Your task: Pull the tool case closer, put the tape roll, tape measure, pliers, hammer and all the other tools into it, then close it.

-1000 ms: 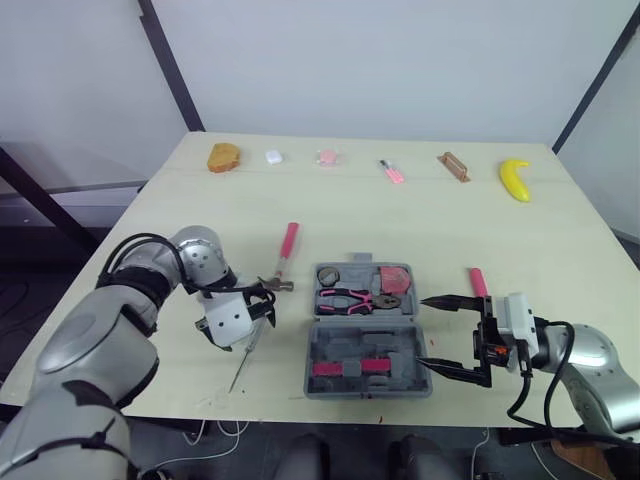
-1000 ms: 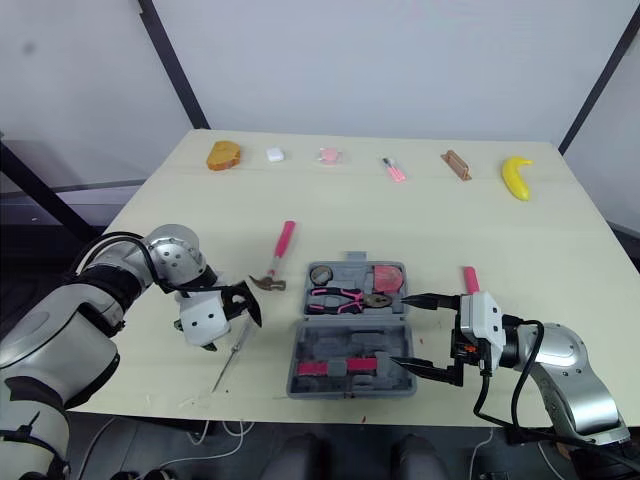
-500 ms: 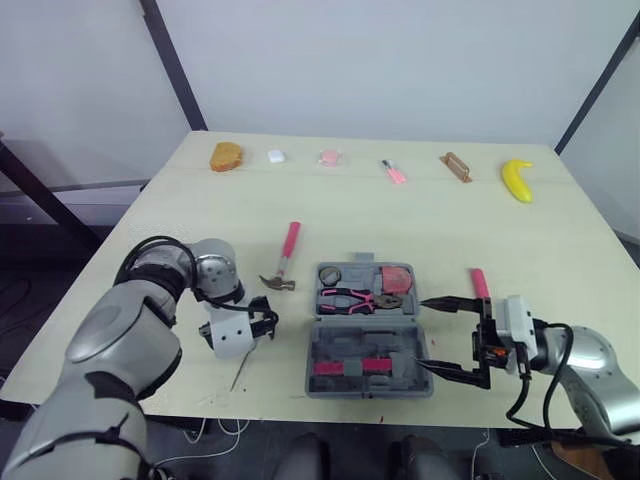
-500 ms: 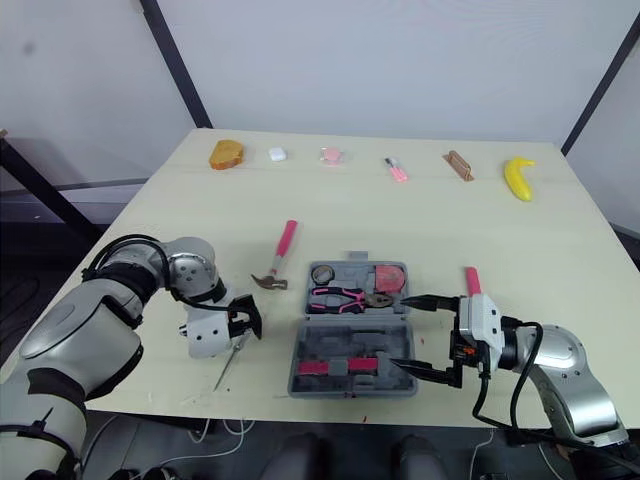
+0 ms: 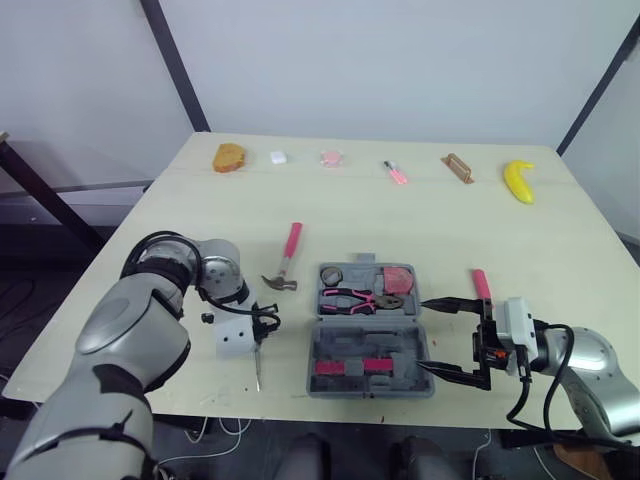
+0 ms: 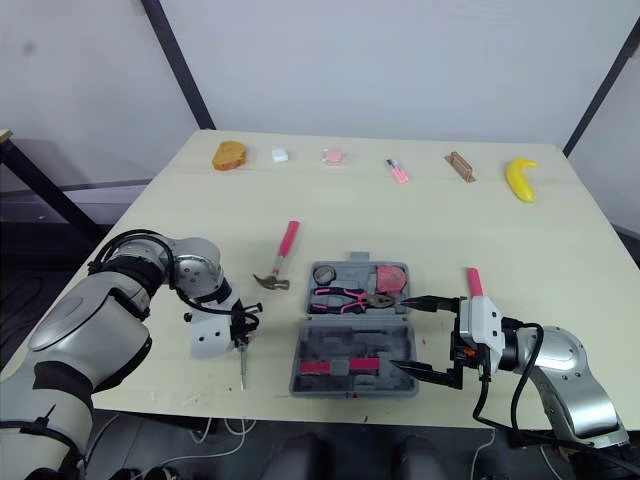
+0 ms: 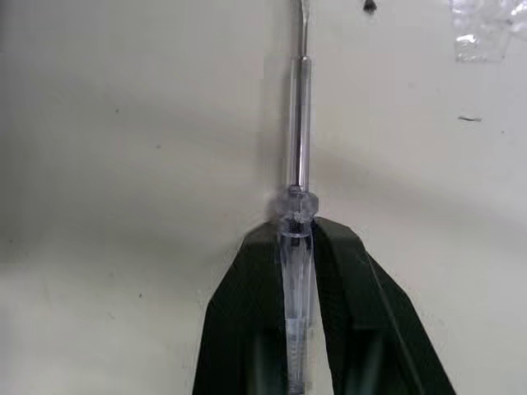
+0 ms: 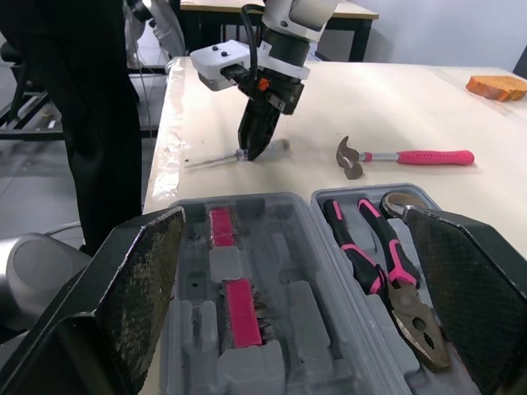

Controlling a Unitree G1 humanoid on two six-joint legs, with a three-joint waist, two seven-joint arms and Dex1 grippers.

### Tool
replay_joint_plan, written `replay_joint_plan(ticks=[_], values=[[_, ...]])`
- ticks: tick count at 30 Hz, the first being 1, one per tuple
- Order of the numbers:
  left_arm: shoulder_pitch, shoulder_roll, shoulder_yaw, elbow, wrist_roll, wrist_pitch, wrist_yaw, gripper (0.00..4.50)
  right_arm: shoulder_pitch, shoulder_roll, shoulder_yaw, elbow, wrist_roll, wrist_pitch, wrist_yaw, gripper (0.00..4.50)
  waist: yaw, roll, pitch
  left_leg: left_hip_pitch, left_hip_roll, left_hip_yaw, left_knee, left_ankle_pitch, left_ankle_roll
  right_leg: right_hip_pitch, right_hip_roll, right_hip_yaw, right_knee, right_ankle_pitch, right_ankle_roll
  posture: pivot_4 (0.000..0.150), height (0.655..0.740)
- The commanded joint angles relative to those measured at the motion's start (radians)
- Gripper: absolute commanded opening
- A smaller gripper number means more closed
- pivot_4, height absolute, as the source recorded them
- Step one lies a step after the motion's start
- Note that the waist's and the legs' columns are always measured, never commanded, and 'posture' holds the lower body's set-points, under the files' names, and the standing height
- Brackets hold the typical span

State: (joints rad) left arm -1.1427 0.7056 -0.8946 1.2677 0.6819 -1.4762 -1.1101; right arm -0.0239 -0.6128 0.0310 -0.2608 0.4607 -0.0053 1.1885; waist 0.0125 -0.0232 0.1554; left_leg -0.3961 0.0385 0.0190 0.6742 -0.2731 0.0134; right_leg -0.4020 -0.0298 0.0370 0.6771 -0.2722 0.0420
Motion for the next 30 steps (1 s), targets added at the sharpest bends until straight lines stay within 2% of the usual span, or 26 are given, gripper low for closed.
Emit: replay_joint_plan(ticks=[1,10,14,15,17,18,20,24,30], values=[[0.040,-0.017,-0.016,0.024,0.004,-0.043,0.002,0.03,0.000,-0.005,-0.012,-0.009,0.003,-0.019,-0.002,4.50,0.000,0.000,0.000,0.000,0.000,0.000,0.000,0.000,0.000,0.000,0.000,0.000,0.000,0.000,0.000,0.150,0.7400],[0.047,0.014,0.032,0.129,-0.119,-0.107,-0.086,0.03,-0.019,0.000,-0.007,0.008,0.008,-0.018,0.009,4.50,-0.004,0.001,0.000,0.001,0.000,0.001,0.000,0.000,0.000,0.000,0.000,0.001,0.000,0.000,0.000,0.150,0.7400],[0.061,0.058,0.130,0.153,-0.253,-0.049,-0.206,0.03,-0.020,0.001,-0.005,0.012,0.013,-0.019,0.015,4.50,-0.007,0.000,0.000,0.001,0.000,0.001,0.000,0.000,0.000,0.000,0.000,0.001,0.001,0.000,0.000,0.150,0.7400],[0.082,0.075,0.168,0.131,-0.324,-0.009,-0.264,0.03,-0.021,0.003,-0.003,0.015,0.012,-0.020,0.017,4.50,-0.010,0.000,0.000,0.000,0.000,0.000,0.000,0.000,0.000,0.000,0.001,0.001,0.001,0.000,0.000,0.150,0.7400],[0.150,0.120,0.220,0.007,-0.498,0.111,-0.394,0.03,-0.021,0.005,0.000,0.018,0.011,-0.022,0.020,4.50,-0.015,0.000,0.000,0.000,0.001,0.000,0.000,0.000,0.000,-0.001,0.001,0.000,0.001,0.000,0.000,0.150,0.7400],[0.205,0.165,0.248,-0.112,-0.618,0.218,-0.453,0.03,-0.022,0.008,0.003,0.019,0.011,-0.021,0.019,4.50,-0.017,0.000,0.000,0.000,0.001,0.000,0.000,0.000,0.000,-0.001,0.001,0.000,0.001,0.000,0.000,0.150,0.7400],[0.292,0.259,0.285,-0.322,-0.768,0.379,-0.500,0.03,-0.027,0.011,0.008,0.019,0.009,-0.020,0.019,4.50,-0.025,0.000,0.001,0.000,0.002,0.000,0.000,0.000,0.000,-0.001,0.000,0.000,0.002,0.000,0.000,0.150,0.7400],[0.411,0.367,0.404,-0.598,-0.842,0.635,-0.453,0.03,-0.026,0.008,0.004,0.019,0.012,-0.021,0.025,4.50,-0.022,0.000,0.001,-0.001,0.003,-0.003,0.001,0.000,0.000,-0.001,0.000,-0.001,0.002,0.000,0.000,0.150,0.7400],[0.663,0.450,0.623,-0.985,-0.877,1.120,-0.183,0.03,-0.028,0.008,0.005,0.018,0.013,-0.022,0.026,4.50,-0.023,0.000,0.001,0.000,0.002,-0.004,0.001,0.000,0.000,-0.001,-0.001,-0.001,0.002,0.000,0.000,0.150,0.7400]])
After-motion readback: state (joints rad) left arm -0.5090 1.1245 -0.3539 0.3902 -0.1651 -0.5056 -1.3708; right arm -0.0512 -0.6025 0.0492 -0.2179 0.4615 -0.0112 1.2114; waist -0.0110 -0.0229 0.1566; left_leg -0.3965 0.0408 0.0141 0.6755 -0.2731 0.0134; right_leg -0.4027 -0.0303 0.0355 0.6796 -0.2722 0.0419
